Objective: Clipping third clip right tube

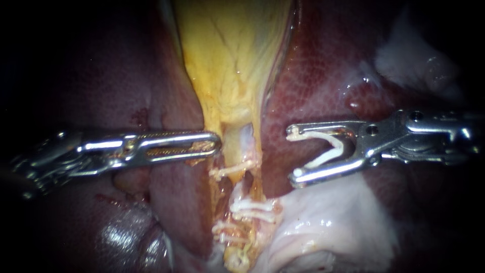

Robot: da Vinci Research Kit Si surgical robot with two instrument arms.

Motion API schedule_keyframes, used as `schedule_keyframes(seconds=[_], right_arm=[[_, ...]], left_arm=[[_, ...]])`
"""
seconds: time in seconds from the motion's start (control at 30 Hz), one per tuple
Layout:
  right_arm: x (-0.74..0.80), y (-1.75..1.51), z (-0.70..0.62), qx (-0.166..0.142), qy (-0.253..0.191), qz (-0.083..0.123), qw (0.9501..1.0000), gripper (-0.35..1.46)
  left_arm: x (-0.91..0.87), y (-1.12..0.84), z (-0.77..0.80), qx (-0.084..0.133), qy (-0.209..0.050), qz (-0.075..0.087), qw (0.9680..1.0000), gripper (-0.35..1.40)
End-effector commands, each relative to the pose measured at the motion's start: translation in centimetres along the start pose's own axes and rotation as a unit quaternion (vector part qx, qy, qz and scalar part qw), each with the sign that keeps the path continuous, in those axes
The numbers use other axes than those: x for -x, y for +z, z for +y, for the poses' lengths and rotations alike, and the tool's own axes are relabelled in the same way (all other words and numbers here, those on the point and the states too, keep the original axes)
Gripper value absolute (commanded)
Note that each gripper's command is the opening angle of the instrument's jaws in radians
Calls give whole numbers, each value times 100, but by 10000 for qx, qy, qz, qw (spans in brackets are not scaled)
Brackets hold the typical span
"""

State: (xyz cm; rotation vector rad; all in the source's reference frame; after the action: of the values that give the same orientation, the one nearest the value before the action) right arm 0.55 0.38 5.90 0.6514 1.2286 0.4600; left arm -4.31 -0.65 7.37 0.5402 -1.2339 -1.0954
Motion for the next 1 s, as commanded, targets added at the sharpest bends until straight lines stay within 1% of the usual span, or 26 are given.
schedule_keyframes(seconds=[0.03,0.1,0.13,0.17,0.23,0.37,0.43,0.5,0.6,0.73,0.9,0.93,1.0], right_arm=[[0,0,0,1,-2,0,10000,60],[4,1,0,2,-13,-1,10000,60],[6,2,1,1,-21,12,10000,60],[12,3,2,-8,-41,-21,10000,60],[23,7,5,-21,-107,-87,9999,60],[56,21,18,-38,-4,-260,9997,60],[76,32,27,-53,81,-356,9993,60],[96,44,35,-85,167,-443,9988,60],[118,64,45,-113,273,-532,9981,60],[131,86,58,-133,320,-620,9975,60],[136,107,74,-96,428,-628,9971,60],[137,113,76,-74,487,-638,9967,60],[137,123,76,-83,542,-579,9968,60]], left_arm=[[1,-1,0,-2,-6,1,10000,-35],[10,-9,0,-35,-30,22,10000,-35],[15,-14,-1,-14,-44,14,10000,-35],[23,-23,-3,18,-66,19,10000,-35],[35,-38,-6,42,-135,-50,9999,-35],[60,-70,-12,70,-132,-211,9997,-35],[70,-84,-15,94,-110,-295,9995,-35],[76,-93,-17,95,-105,-338,9993,-35],[78,-97,-18,97,-113,-353,9993,-35],[74,-96,-18,109,-103,-361,9992,-35],[73,-95,-19,115,-100,-365,9992,-35],[73,-95,-20,116,-100,-365,9992,-35],[73,-95,-20,116,-100,-365,9992,-35]])
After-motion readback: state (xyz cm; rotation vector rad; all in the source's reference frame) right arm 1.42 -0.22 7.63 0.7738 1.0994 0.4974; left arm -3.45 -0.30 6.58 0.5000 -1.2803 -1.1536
